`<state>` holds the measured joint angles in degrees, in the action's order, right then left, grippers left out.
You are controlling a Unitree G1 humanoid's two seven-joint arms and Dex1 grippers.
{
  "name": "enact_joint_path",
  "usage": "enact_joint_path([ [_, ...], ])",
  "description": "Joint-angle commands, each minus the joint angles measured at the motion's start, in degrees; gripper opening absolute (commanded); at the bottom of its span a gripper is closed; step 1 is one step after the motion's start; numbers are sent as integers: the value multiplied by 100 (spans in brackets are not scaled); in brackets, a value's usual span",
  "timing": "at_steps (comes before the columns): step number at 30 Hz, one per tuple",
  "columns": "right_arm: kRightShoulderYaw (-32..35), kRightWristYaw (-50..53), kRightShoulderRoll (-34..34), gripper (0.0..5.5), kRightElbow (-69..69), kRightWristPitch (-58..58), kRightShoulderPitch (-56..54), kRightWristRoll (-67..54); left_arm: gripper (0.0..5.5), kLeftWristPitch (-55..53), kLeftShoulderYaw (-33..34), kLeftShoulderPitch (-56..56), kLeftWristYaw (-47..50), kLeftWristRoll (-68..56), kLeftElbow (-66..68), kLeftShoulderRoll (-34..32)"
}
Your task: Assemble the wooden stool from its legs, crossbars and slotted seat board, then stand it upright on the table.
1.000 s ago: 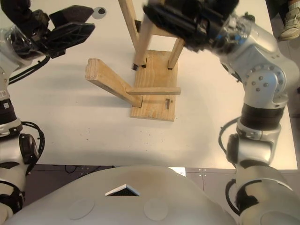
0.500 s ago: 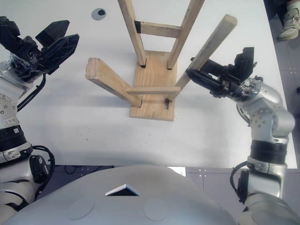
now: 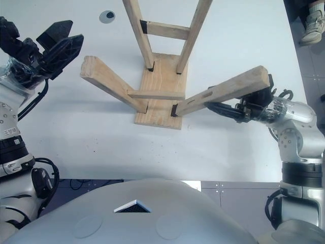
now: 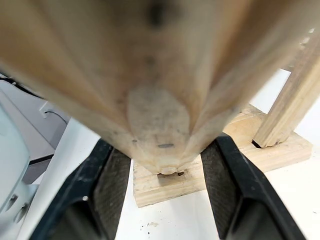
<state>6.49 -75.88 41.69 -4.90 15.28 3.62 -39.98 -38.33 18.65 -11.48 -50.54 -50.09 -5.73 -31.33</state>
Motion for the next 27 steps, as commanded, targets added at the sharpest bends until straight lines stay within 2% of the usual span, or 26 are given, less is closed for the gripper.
enact_joint_path([
  [1, -307, -348, 422, 201, 221, -183, 172, 656, 540, 73, 52, 38, 72, 84, -22, -55],
  [8, -771, -315, 752, 201, 205, -897, -63, 1477, 540, 167, 19, 103, 141, 124, -65, -7],
  [12, -1047, -176, 1026, 201, -207, -818, -233, 1698, 540, 219, -1, 206, 193, 154, -121, 44],
  [20, -1671, 543, 1419, 201, -932, 503, -937, 1903, 540, 416, -189, 387, 289, 327, -284, 222],
  [27, -1789, 810, 1550, 201, -1344, 1882, -1255, 1246, 540, 639, -250, 454, 410, 468, -305, 379],
])
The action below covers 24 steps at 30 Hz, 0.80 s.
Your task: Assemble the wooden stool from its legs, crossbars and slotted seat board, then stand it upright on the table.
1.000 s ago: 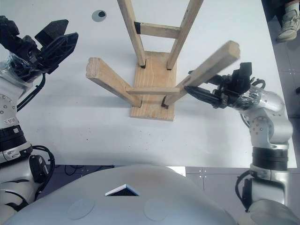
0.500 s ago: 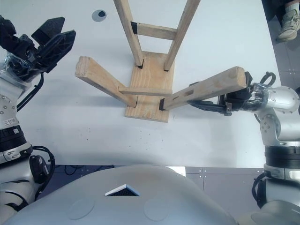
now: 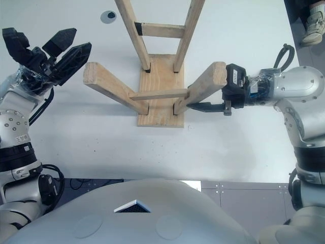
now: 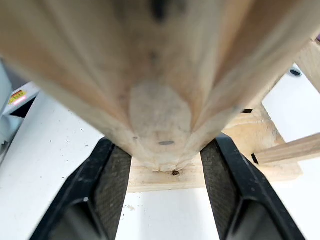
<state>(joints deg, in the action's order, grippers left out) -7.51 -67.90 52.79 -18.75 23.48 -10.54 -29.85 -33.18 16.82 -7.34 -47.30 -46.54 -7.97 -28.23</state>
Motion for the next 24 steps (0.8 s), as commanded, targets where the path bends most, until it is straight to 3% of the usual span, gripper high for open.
enact_joint_path([
  [1, -337, 15, 396, 201, 63, 1256, 97, 69, 540, 142, -67, 51, 93, 113, -85, 77],
  [7, -8, 140, 134, 201, 214, 2163, -77, -713, 540, 202, -74, 143, 101, 114, -132, 104],
  [13, -117, 145, 194, 201, 47, 1863, 26, -451, 540, 139, -315, -219, 58, 325, -406, -166],
  [18, -246, 296, 119, 201, -40, 1574, 153, -133, 540, -695, -694, -2484, 472, 429, -376, -733],
  [21, -239, 441, 75, 201, -77, 1524, 319, -108, 540, -2147, -1063, -4281, 643, -213, -168, -678],
  [24, -214, 639, -6, 201, -154, 1531, 475, -111, 540, -3563, -1978, -5025, 365, -575, -86, -466],
])
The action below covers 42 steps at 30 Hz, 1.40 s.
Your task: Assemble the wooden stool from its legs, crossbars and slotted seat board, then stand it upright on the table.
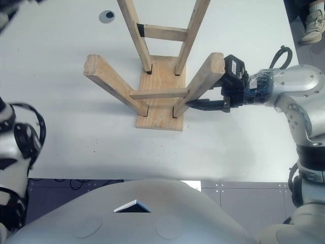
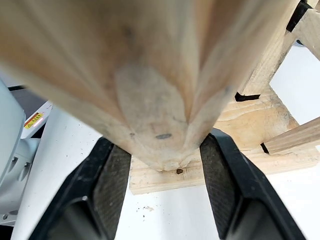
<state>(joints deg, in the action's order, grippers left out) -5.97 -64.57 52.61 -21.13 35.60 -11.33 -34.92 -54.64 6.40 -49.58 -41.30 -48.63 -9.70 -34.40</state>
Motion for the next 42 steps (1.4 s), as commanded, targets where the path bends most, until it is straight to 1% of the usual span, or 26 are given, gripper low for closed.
enact_joint_path([
  [1, -370, 355, -15, 201, 54, 331, 572, 385, 540, -1638, -1218, -883, -321, -358, 79, 171],
  [3, -394, 464, -74, 201, -1, 336, 592, 364, 540, -1863, -1935, -932, -664, -182, 3, 80],
  [4, -397, 518, -102, 201, -28, 342, 603, 347, 509, -1872, -2298, -925, -814, -18, 36, 20],
  [5, -397, 556, -120, 201, -52, 338, 623, 336, 497, -1842, -2673, -903, -991, 159, 59, -45],
  [8, -442, 602, -147, 201, 20, 278, 617, 346, 444, -1798, -3320, -835, -1385, 411, -27, -114],
  [13, -456, 688, -123, 201, -13, 241, 646, 311, 365, -1698, -3971, -790, -1780, 732, -156, -113],
  [15, -459, 723, -121, 201, -45, 237, 669, 299, 328, -1649, -4123, -757, -1863, 863, -171, -114],
  [17, -462, 750, -124, 201, -77, 239, 687, 289, 302, -1598, -4264, -748, -1952, 988, -207, -126],
  [19, -468, 772, -130, 201, -92, 244, 685, 281, 258, -1522, -4432, -760, -2064, 1150, -204, -136],
  [28, -620, 890, -286, 201, -168, 306, 543, 296, 95, -1031, -5179, -756, -2679, 1872, 388, -25],
  [33, -709, 1074, -365, 201, -363, 370, 496, 231, 90, -724, -5677, -635, -3078, 2294, 878, 27],
  [37, -773, 1181, -405, 201, -463, 429, 331, 202, 90, -716, -6027, -395, -3242, 2474, 799, 24],
  [40, -1043, 1229, -399, 201, -511, 413, 112, 478, 90, -727, -6261, -233, -3166, 2645, 777, 140],
  [42, -1343, 1219, -373, 201, -469, 373, -116, 830, 90, -727, -6376, -153, -3108, 2717, 793, 235],
])
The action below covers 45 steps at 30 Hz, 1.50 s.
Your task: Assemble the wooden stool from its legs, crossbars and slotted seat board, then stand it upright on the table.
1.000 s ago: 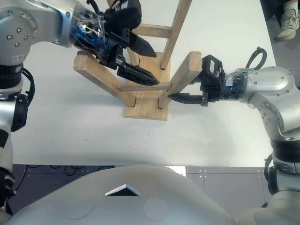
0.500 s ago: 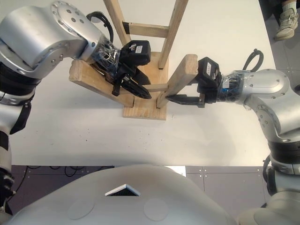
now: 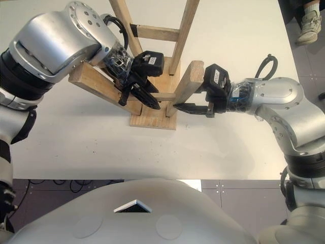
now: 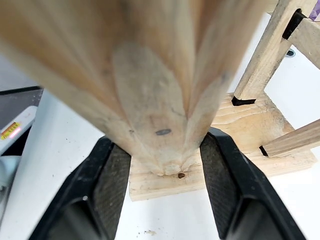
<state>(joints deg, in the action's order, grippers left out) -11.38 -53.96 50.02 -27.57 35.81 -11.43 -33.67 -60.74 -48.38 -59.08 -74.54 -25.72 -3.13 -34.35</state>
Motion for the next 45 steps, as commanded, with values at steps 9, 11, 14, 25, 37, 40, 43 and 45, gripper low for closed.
enact_joint_path([
  [9, -2640, -290, 155, 201, 636, -28, -707, 2556, 88, -222, -923, 957, 443, 526, 285, 657],
  [11, -2728, -256, 157, 201, 676, -45, -507, 2503, 88, -306, -819, 1006, 523, 471, 247, 750],
  [14, -2505, -119, 150, 201, 815, -79, -287, 2251, 128, -6, -271, 796, 546, 423, 239, 827],
  [25, -1859, 19, 316, 201, 694, 26, -314, 1823, 301, 1146, 1457, -24, -855, -59, -1937, -1141],
  [37, -1542, -66, 226, 230, 750, -304, -678, 1468, 332, 697, 5134, -1082, 1518, -868, 1170, -634],
  [40, -1427, -224, 219, 274, 695, -217, -785, 1381, 332, 2281, 5791, -1533, 2706, -383, 3659, -411],
  [43, -1201, -370, 281, 332, 760, -243, -838, 1410, 332, 3560, 6005, -1420, 3228, -87, 5273, -417],
  [45, -994, -797, 579, 335, 773, -314, -708, 1238, 332, 4431, 6005, -1110, 3334, 82, 6218, -239],
])
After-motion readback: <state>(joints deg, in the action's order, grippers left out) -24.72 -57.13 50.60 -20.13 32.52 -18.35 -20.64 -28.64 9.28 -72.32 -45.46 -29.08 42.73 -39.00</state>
